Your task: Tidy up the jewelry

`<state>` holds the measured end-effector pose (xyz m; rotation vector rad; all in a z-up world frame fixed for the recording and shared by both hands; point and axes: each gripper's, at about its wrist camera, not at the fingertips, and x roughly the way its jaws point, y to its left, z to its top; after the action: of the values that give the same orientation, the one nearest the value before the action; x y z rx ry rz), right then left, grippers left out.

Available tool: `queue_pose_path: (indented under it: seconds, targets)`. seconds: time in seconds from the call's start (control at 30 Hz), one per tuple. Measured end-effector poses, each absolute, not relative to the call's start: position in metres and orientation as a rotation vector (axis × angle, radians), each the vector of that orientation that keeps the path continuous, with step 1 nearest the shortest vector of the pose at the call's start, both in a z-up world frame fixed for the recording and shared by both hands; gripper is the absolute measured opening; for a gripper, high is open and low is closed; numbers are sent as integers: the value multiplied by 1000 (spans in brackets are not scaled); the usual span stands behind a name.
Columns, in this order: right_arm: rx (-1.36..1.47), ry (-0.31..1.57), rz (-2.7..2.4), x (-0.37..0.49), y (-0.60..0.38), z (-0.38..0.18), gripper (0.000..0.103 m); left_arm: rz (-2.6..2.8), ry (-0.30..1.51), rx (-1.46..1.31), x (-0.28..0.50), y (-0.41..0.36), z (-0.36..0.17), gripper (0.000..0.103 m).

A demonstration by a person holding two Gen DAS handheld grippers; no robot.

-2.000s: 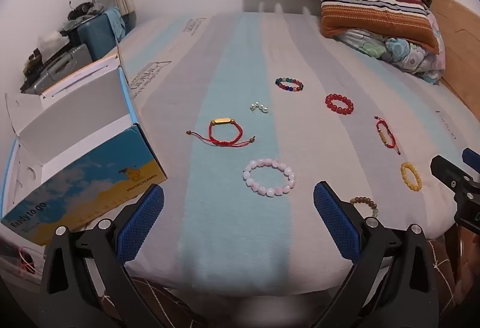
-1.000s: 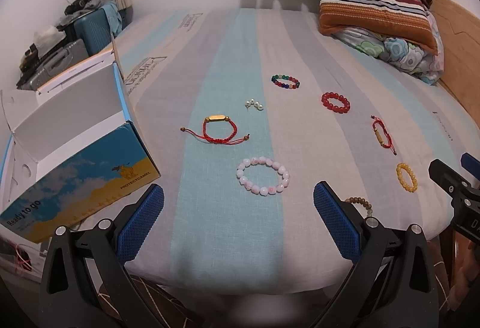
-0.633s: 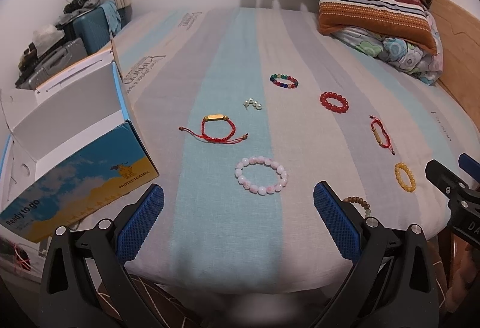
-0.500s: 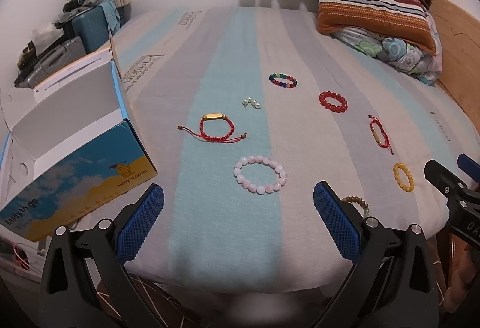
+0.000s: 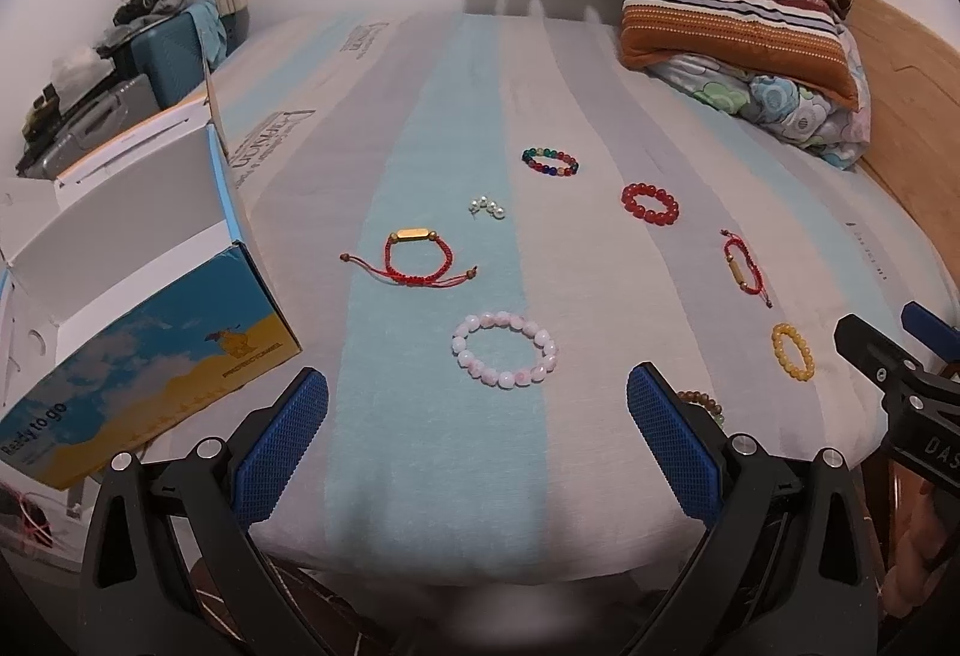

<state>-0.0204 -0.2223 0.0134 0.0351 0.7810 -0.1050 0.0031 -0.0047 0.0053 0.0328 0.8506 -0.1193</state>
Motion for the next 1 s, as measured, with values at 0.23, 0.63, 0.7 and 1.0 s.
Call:
queue_pose_path:
  seconds: [0.23, 0.63, 0.7, 1.0]
  targets:
    - [37, 777, -103, -21, -223, 16, 96, -127, 844, 38, 3, -9, 8, 97]
    - [35, 777, -99, -21, -225, 17, 96, -131, 848, 32, 2, -10, 8, 97]
    - [35, 777, -98, -21, -225, 17, 96, -130, 850, 32, 2, -10, 8, 97]
    - [37, 779, -101, -20, -225, 17, 96, -127, 854, 35, 3, -12, 7, 97]
